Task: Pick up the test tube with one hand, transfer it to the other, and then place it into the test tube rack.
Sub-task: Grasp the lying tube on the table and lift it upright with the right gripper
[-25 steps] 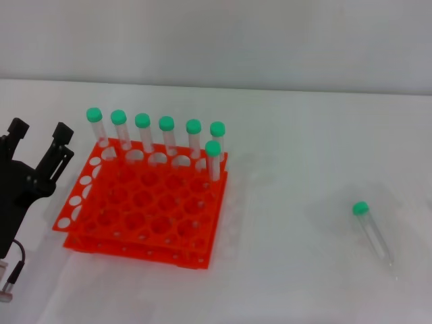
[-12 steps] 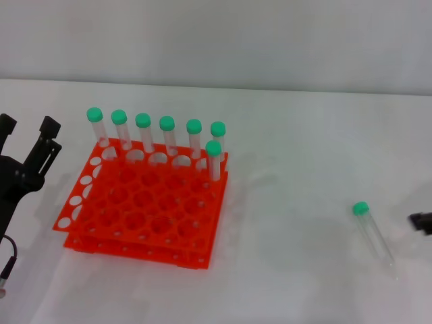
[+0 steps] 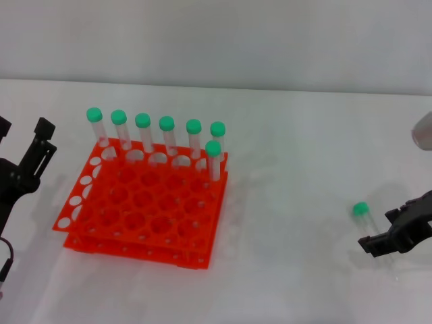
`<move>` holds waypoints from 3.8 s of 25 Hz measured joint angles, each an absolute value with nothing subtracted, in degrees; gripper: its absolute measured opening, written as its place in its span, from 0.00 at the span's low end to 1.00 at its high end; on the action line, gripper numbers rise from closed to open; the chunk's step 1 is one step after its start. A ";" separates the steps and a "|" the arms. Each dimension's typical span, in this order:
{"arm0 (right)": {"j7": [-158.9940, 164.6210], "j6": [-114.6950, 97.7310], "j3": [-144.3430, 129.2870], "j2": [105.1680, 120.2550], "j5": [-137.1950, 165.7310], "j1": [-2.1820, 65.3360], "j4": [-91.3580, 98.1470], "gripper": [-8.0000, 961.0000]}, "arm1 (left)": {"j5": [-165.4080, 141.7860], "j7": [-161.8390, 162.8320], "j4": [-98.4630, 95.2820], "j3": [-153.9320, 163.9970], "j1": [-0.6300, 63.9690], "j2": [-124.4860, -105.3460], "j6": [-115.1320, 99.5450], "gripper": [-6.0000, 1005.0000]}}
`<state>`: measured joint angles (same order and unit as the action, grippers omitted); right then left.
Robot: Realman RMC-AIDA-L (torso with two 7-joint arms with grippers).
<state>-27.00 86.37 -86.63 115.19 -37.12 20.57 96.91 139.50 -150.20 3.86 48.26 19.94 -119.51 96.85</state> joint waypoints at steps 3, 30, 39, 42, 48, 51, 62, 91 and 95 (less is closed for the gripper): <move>-27.27 85.11 -86.84 115.20 -36.48 21.12 94.77 0.74 | 139.35 -150.20 3.86 48.38 19.57 -119.56 96.91 0.86; -26.20 81.65 -90.09 115.40 -29.83 26.41 83.37 0.58 | 139.36 -150.20 3.91 48.34 19.09 -119.60 96.93 0.86; -25.64 81.64 -90.17 115.61 -29.82 28.50 79.48 0.43 | 139.38 -150.20 3.86 48.34 19.30 -119.53 96.85 0.86; -25.57 81.62 -90.22 115.63 -29.76 29.10 78.88 0.43 | 139.45 -150.20 3.86 48.34 19.34 -119.50 96.83 0.86; -25.48 81.62 -90.71 115.54 -29.76 31.24 75.79 0.35 | 139.51 -150.20 3.45 48.33 19.37 -119.45 96.76 0.86; -25.43 81.68 -90.77 115.52 -29.77 31.93 74.80 0.31 | 139.56 -150.20 3.24 48.27 19.40 -119.44 96.76 0.86; -25.33 82.08 -90.76 115.42 -28.97 32.84 74.45 0.26 | 139.57 -150.02 2.70 48.25 19.56 -119.44 96.76 0.86; -67.91 64.19 -77.47 115.15 -71.44 17.64 82.26 0.21 | 106.45 -107.26 -23.59 48.79 23.81 -118.66 93.12 0.86; -73.58 65.01 -78.07 115.08 -75.55 17.50 80.77 0.21 | 100.93 -102.24 -24.20 48.81 28.76 -118.79 91.87 0.86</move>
<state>-73.58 65.01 -78.07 115.08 -75.55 17.50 80.77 100.93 -102.24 -24.20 48.81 28.76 -118.79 91.87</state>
